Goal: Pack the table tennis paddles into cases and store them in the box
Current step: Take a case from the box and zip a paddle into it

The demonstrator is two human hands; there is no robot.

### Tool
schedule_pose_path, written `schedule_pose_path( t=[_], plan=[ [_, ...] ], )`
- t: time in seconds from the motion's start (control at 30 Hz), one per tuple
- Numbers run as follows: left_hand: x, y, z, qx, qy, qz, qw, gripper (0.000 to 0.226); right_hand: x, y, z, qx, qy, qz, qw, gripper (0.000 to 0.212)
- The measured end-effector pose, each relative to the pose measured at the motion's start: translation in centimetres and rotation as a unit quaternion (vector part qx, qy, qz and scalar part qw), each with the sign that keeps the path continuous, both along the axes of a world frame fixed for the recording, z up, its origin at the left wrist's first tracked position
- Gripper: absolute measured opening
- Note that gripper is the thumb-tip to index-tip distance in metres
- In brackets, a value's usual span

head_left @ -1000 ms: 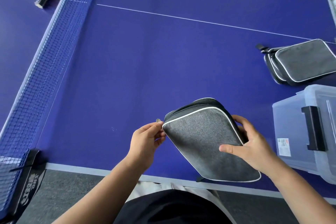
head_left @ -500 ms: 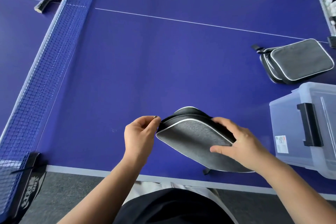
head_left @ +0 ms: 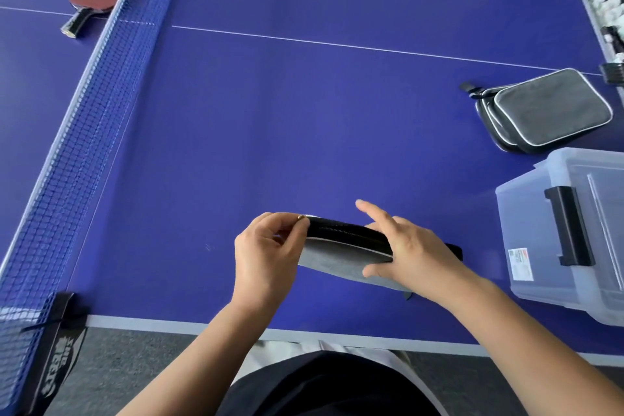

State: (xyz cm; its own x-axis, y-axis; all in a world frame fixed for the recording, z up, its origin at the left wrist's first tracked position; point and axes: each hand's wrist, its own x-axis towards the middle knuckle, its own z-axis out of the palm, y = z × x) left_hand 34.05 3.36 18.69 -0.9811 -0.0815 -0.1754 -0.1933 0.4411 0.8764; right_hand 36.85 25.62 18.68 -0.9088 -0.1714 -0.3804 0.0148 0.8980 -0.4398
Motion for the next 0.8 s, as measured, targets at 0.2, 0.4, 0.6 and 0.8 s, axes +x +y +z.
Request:
schedule_pose_path(
  t=[0.2, 0.4, 0.6, 0.8],
  plan=[
    [0.4, 0.4, -0.4, -0.075, 0.053, -0.052, 0.994, 0.013, 0.2, -0.8, -1.3, -0.025, 0.007, 0.029, 0.999, 0.064],
    [1.7, 3.4, -0.9, -0.1, 0.055, -0.163, 0.98, 0.013, 0.0, -2.0, -2.9, -0.017, 0.052, 0.043, 0.998, 0.057],
    [1.3, 2.2, -1.5, -0.066, -0.046, -0.15, 0.985, 0.015, 0.7, -2.4, -5.4, -0.031, 0.134, 0.035, 0.99, 0.056],
    [1.3, 2.8, -0.7, -0.014, -0.087, -0.135, 0.987, 0.018, 2.2, -5.1, -6.1, -0.091, 0.268, -0.109, 0.953, 0.026]
  ],
)
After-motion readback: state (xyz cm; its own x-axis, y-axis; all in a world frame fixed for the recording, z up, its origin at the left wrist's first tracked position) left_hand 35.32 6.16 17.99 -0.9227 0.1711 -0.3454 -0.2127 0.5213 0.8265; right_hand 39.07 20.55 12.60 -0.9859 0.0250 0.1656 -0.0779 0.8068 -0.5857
